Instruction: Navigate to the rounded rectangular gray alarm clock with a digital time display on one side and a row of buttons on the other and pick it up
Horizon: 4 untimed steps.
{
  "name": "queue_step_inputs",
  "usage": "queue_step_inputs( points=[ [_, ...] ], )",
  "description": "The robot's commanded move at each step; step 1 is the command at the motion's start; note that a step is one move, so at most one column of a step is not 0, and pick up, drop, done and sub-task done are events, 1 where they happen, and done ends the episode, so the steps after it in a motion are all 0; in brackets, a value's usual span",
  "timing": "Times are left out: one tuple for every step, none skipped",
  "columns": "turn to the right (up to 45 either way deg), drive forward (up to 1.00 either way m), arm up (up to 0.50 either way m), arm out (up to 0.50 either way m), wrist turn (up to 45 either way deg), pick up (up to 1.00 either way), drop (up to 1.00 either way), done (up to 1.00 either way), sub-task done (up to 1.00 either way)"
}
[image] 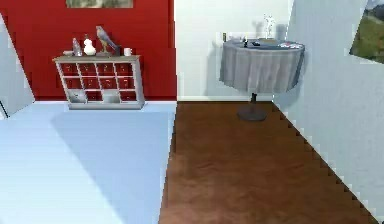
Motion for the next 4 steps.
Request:
queue_step_inputs(
  points=[
    [45.0,0.00,0.00,0.00,0.0,0.00,0.00,0.00,0.00],
    [45.0,0.00,0.00,0.00,0.0,0.00,0.00,0.00,0.00],
    [45.0,0.00,0.00,0.00,0.0,0.00,0.00,0.00,0.00],
    [15.0,0.00,0.00,0.00,0.0,0.00,0.00,0.00,0.00]
  ],
)
